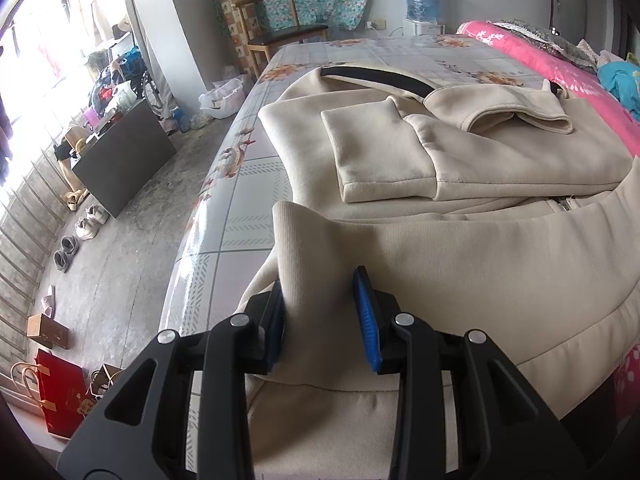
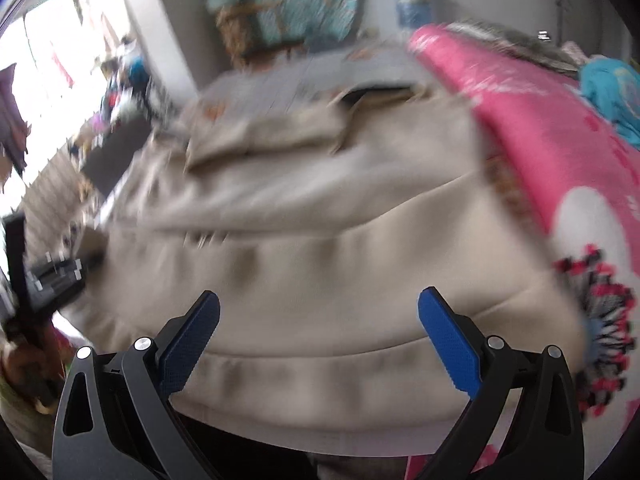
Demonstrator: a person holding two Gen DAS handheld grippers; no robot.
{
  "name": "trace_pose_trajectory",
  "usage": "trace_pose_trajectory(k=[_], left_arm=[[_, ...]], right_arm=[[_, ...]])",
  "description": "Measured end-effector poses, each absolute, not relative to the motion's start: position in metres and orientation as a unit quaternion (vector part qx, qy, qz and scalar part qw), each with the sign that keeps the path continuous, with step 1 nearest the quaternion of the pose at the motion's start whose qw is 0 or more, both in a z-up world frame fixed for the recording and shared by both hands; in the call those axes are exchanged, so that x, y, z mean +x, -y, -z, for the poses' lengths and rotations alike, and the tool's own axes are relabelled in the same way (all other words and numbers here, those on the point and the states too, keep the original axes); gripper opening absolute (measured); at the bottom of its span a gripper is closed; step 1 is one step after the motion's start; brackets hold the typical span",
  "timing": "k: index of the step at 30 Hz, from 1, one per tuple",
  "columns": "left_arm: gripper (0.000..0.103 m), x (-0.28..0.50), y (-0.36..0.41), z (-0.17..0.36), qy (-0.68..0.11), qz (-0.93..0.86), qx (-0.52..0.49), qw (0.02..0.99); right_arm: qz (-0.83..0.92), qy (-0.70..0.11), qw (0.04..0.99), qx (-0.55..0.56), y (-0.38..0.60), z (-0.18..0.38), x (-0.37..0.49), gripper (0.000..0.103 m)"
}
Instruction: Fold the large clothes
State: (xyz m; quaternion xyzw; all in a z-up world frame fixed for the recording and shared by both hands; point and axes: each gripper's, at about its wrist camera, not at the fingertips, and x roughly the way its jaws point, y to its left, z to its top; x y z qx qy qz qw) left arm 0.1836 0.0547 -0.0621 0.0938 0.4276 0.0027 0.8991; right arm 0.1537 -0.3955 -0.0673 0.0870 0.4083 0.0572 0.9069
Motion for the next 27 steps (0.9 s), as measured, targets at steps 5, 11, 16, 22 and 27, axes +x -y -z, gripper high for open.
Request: trace_pose_trajectory(k=[5, 11, 16, 22, 27], left_arm=[[0.032, 0.183, -0.054, 0.064, -0.423, -0.001, 0.101, 0.901], [0.032, 0.184, -0.052, 0.064, -0.422, -0.004, 0.106, 0.9], [0.034, 0.183, -0.049, 0.065, -0.419, -0.012, 0.114, 0.901], [0.034, 0.183, -0.047, 0.065, -0.421, -0.017, 0.111, 0.9], [0.034, 0.183, -0.047, 0.065, -0.421, -0.02, 0.11, 0.9]], right_arm=[[-0.033, -0.395, 0.911, 0.118, 0.451, 0.052, 0.163, 0.09], [-0.049, -0.416, 0.896, 0.144, 0.475, 0.067, 0.195, 0.069], [-0.066, -0.429, 0.883, 0.175, 0.485, 0.08, 0.217, 0.059], [-0.076, -0.439, 0.873, 0.196, 0.489, 0.092, 0.226, 0.053], [-0.076, -0.446, 0.874, 0.179, 0.483, 0.091, 0.211, 0.046]])
